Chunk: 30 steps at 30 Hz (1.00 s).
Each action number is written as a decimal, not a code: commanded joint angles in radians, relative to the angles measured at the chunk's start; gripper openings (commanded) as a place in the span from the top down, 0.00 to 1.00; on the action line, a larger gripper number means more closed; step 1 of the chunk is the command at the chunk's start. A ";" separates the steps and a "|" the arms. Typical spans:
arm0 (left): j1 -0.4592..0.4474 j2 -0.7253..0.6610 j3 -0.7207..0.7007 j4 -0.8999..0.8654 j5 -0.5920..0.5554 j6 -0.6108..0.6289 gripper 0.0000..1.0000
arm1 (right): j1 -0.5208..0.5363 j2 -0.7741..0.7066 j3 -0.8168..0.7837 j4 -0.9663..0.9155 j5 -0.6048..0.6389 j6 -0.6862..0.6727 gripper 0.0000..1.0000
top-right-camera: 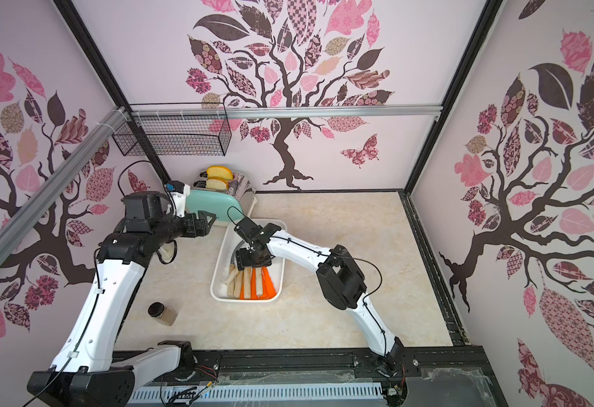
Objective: Put small sickles into storage boxes
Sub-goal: Place the sickle in the storage box, then reset both arms
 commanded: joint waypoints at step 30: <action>0.005 -0.103 -0.573 0.746 -0.401 0.050 0.02 | -0.573 -0.926 -0.892 0.577 0.034 -0.309 0.00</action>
